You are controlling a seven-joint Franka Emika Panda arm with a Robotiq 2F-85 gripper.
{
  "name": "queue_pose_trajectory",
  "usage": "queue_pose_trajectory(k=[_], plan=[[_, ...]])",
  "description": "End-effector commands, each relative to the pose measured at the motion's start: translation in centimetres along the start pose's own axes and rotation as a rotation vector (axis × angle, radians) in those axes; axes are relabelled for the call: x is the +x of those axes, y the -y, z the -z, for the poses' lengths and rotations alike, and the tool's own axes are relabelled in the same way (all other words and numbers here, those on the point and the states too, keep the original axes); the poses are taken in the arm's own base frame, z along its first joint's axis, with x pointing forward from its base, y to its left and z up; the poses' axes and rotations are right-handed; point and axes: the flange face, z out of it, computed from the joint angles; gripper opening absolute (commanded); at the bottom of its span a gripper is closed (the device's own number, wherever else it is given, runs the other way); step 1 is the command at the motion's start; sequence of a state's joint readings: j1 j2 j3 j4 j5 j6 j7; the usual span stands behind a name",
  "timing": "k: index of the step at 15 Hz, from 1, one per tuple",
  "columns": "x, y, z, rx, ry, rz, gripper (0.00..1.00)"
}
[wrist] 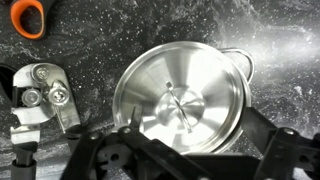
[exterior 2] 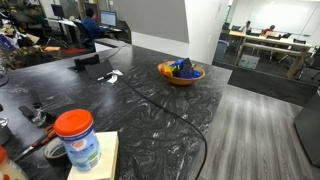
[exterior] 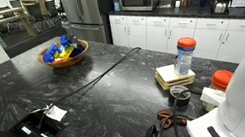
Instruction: Move the silver lid to the center of the table
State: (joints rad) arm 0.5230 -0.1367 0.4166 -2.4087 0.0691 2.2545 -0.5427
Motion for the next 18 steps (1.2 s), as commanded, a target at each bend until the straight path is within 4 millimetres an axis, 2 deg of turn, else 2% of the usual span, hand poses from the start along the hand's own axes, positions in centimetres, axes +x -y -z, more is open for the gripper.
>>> queue_pose_trajectory(k=[1, 2, 4, 13, 18], plan=[[0.33, -0.02, -0.11, -0.006, -0.02, -0.001, 0.93], [0.31, -0.04, -0.11, -0.007, -0.022, -0.003, 0.78], [0.28, -0.07, -0.1, -0.009, -0.027, -0.006, 0.62], [0.44, -0.25, 0.24, -0.019, -0.053, -0.011, 0.02], [-0.11, -0.69, 0.54, -0.026, -0.059, -0.042, 0.01]])
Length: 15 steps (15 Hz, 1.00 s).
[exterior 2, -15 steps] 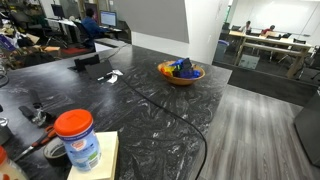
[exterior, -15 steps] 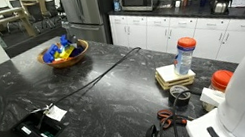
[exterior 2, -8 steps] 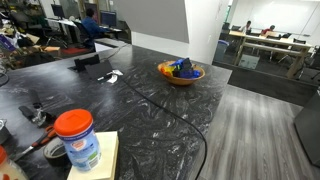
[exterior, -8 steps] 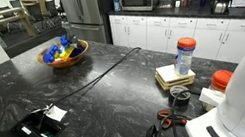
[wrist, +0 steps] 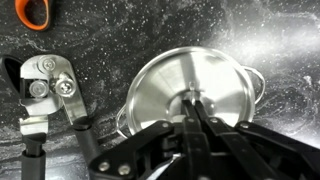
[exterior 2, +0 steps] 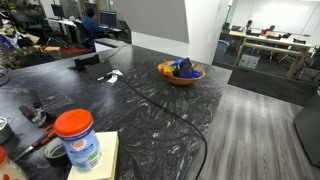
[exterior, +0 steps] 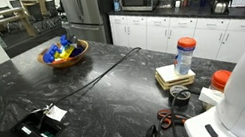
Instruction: Move the silver lid to the center of the table
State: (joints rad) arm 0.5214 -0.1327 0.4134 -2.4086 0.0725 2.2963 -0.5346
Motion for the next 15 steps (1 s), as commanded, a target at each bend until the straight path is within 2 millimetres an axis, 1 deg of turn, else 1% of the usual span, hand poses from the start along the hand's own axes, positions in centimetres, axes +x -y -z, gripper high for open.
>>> queue_pose_trajectory(k=[1, 5, 7, 10, 13, 15], plan=[[-0.5, -0.4, 0.4, -0.011, -0.024, -0.032, 0.01], [-0.6, -0.5, 1.1, -0.014, -0.036, -0.036, 0.01], [-0.7, -0.2, 2.0, -0.025, -0.052, -0.037, 0.01], [-1.1, -0.1, 3.9, -0.058, -0.069, -0.067, 0.01], [-2.1, -1.1, 5.3, -0.094, -0.079, -0.163, 0.01], [-3.0, -2.6, 5.7, -0.104, -0.087, -0.215, 0.01]])
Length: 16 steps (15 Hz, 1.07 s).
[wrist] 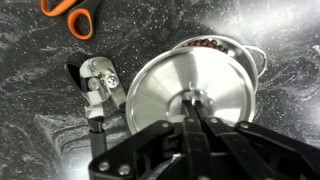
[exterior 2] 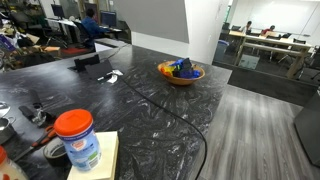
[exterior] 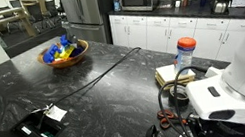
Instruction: Move the silver lid to the center of the table
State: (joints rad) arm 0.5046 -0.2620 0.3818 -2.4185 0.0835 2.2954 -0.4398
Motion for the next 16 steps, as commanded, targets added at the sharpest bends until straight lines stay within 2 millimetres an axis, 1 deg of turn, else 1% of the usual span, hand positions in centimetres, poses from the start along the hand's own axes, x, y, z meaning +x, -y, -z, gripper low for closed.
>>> queue_pose_trajectory(k=[1, 3, 5, 9, 12, 16], plan=[[-1.4, -2.5, 0.5, -0.031, -0.001, -0.089, 0.01], [-2.2, -5.0, 0.5, -0.043, 0.0, -0.149, 0.01], [-3.5, -7.6, 0.5, -0.064, 0.021, -0.235, 0.01], [-5.2, -12.2, 0.1, -0.07, 0.037, -0.342, 0.01], [-5.7, -15.5, -0.4, -0.041, 0.029, -0.392, 0.01], [-5.5, -19.3, -0.9, -0.002, 0.004, -0.477, 0.01]])
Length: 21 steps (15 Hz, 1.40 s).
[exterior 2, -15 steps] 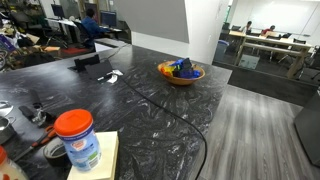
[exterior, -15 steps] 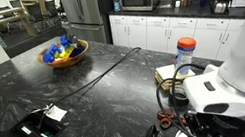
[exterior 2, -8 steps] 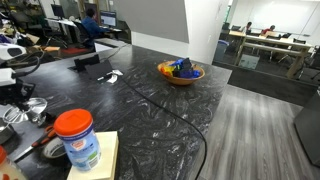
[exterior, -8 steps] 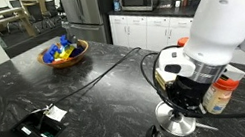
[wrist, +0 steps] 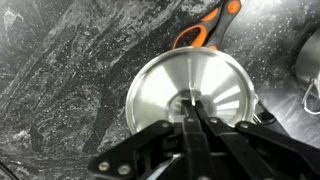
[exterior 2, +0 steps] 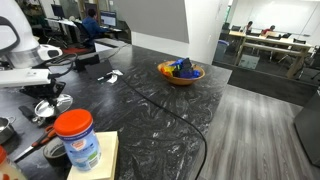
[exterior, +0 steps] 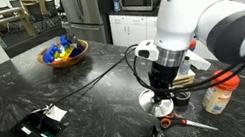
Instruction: Move the silver lid to the center of the table
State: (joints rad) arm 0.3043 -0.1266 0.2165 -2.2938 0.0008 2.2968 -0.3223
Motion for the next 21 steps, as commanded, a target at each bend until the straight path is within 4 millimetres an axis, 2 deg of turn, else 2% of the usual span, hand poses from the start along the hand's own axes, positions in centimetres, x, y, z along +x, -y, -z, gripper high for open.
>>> queue_pose_trajectory(k=[1, 5, 9, 13, 21], plan=[[1.9, -2.4, -0.5, 0.033, -0.004, -0.082, 0.01], [3.3, -5.2, -2.4, 0.045, 0.002, -0.178, 0.01], [3.7, -7.1, -5.0, 0.054, 0.023, -0.265, 0.01], [3.5, -7.9, -7.1, 0.053, 0.055, -0.332, 0.01], [3.2, -7.8, -9.5, 0.073, 0.097, -0.364, 0.01]])
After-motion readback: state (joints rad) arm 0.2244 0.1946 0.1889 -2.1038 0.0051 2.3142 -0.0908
